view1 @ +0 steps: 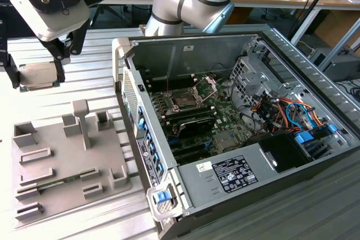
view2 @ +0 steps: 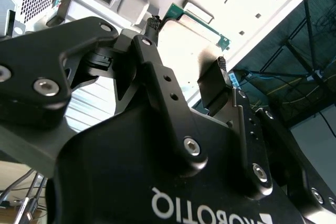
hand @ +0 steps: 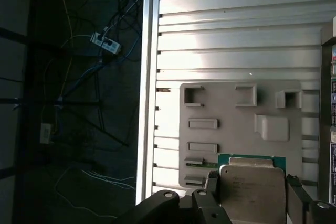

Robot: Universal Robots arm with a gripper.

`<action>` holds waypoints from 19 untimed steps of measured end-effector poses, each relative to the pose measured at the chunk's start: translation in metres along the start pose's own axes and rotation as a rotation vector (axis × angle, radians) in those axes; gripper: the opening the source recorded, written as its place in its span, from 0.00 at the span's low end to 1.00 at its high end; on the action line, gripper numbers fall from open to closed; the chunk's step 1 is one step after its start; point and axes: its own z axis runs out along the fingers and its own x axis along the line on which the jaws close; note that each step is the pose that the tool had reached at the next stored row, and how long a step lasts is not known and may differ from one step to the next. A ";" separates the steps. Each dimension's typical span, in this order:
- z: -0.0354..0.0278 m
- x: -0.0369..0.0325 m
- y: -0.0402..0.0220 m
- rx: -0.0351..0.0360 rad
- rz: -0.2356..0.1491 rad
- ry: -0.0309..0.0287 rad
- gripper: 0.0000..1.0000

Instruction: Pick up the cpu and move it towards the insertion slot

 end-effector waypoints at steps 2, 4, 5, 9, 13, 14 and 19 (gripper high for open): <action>-0.0001 -0.0009 -0.0001 0.0000 0.000 0.0001 0.55; -0.0001 -0.0019 -0.0001 0.0001 0.000 0.0001 0.55; -0.0001 -0.0025 -0.0002 0.0001 0.000 0.0001 0.55; -0.0001 -0.0046 -0.0003 0.0000 0.000 0.0001 0.55; -0.0001 -0.0069 -0.0004 0.0000 0.000 0.0001 0.55; -0.0001 -0.0077 -0.0005 0.0001 0.000 0.0001 0.55; -0.0001 -0.0165 -0.0009 0.0000 0.000 0.0011 0.55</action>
